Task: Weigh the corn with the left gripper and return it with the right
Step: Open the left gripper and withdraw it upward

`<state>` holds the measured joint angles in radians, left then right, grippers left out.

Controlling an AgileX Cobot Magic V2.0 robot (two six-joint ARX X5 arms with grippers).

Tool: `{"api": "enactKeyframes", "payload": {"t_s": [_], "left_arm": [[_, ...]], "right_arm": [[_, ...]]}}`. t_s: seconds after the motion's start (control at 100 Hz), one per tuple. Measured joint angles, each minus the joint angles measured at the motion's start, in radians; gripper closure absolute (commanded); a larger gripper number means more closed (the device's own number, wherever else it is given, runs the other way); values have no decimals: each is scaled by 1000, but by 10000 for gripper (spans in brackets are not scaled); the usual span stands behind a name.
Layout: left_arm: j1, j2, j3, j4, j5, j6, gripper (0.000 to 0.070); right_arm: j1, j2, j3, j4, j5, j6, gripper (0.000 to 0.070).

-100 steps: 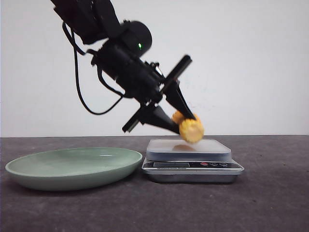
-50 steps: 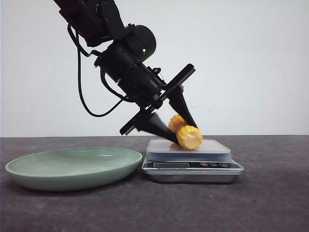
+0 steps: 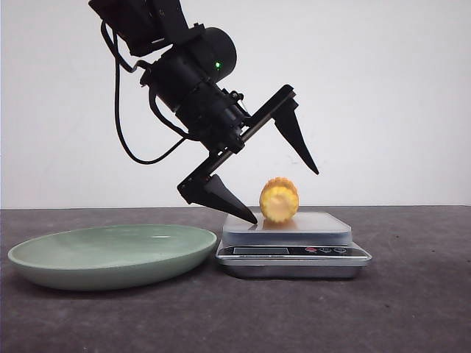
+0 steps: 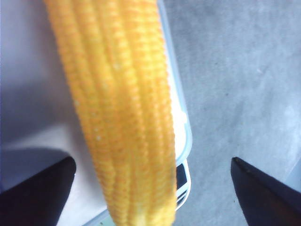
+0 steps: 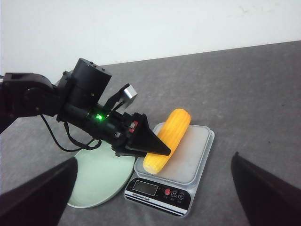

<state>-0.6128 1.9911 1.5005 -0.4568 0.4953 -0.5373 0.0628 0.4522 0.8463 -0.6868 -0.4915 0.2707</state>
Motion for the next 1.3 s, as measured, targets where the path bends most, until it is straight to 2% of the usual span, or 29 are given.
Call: {"api": "enactKeyframes", "payload": {"t_s": [0.19,0.42,0.47,0.56,0.62,0.7,0.85,1.01,1.3], "left_arm": [[6,-18,16,-54,-77,7,11],[71,-123,17,-74,-104,18,41],[84,-165,17,-84,-105,21,128],[94,-249,17,-114,-105,39,402],[95,-311,17,-140,-105,61,524],[94,-403,17,-175,-104,97,601],[94,-594,18,-216,-105,148,689],[94,-793,25,-298,-111,195,690],[94,-1133,25,-561,-186,307,690]], "right_arm": [[0,0,0,-6,0,0,40],[0,0,0,-41,0,-1,40],[0,0,0,-52,0,-1,40],[0,0,0,-76,1,-6,40],[0,0,0,-88,1,-14,40],[0,0,0,-92,1,-28,40],[0,0,0,-92,1,-39,40],[0,0,0,-92,1,-51,40],[0,0,0,-91,-7,-58,40]]}}
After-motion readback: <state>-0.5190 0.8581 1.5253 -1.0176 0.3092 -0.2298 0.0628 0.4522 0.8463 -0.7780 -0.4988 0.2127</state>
